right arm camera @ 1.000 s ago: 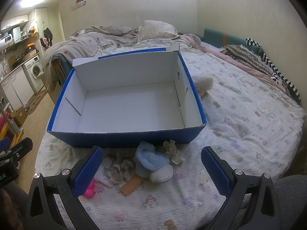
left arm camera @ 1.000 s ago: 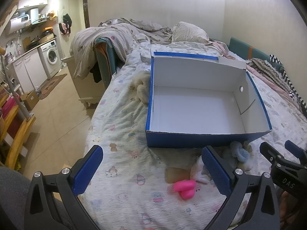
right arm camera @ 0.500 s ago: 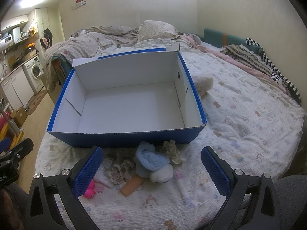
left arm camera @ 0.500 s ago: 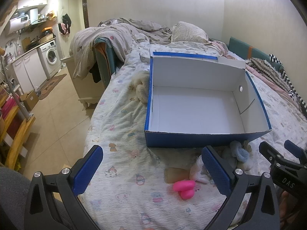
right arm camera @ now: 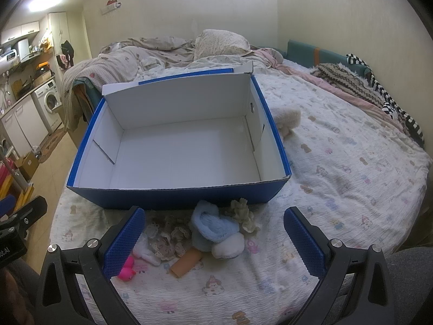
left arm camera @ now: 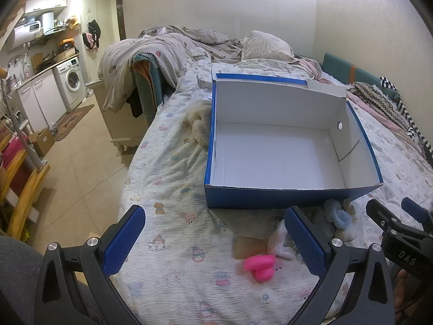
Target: Organize soft objects
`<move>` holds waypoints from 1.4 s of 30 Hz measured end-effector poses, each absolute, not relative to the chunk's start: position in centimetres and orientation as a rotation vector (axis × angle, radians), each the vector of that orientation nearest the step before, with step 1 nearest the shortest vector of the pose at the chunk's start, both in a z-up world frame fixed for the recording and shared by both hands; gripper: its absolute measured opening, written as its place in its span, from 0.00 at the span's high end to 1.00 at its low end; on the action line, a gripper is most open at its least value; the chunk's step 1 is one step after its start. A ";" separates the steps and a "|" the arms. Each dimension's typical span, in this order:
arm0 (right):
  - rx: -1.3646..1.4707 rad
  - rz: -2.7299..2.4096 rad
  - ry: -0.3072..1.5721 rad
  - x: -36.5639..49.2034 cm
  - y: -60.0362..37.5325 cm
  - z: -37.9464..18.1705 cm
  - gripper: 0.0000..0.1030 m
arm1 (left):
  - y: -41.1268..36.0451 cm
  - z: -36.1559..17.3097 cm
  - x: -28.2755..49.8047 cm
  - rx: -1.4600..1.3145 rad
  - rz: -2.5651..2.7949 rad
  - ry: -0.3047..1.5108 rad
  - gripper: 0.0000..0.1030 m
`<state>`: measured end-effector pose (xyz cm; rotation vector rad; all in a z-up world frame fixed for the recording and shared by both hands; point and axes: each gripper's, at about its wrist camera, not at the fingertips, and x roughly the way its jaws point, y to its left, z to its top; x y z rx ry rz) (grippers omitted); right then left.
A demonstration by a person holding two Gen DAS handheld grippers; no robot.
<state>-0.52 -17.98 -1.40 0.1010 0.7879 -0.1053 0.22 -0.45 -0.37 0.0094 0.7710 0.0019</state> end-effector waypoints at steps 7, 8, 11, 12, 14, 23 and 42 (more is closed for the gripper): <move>0.102 -0.105 0.788 -0.5 -18.0 -1.4 0.00 | -0.5 -0.4 0.2 0.010 0.003 0.770 0.00; 0.102 -0.105 0.788 -0.5 -18.0 -1.4 0.00 | -0.5 -0.4 0.2 0.010 0.003 0.771 0.00; 0.102 -0.105 0.788 -0.5 -18.0 -1.4 0.00 | -0.5 -0.4 0.2 0.009 0.003 0.771 0.00; 0.102 -0.105 0.788 -0.5 -18.0 -1.4 0.00 | -0.5 -0.4 0.2 0.010 0.003 0.771 0.00; 0.102 -0.105 0.788 -0.5 -18.0 -1.4 0.00 | -0.5 -0.4 0.2 0.010 0.002 0.770 0.00; 0.103 -0.105 0.788 -0.5 -18.1 -1.4 0.00 | -0.5 -0.4 0.2 0.010 0.003 0.771 0.00; 0.231 -0.109 0.843 -0.1 -19.7 -1.8 0.00 | 1.5 -6.2 3.8 -0.080 0.021 1.102 0.05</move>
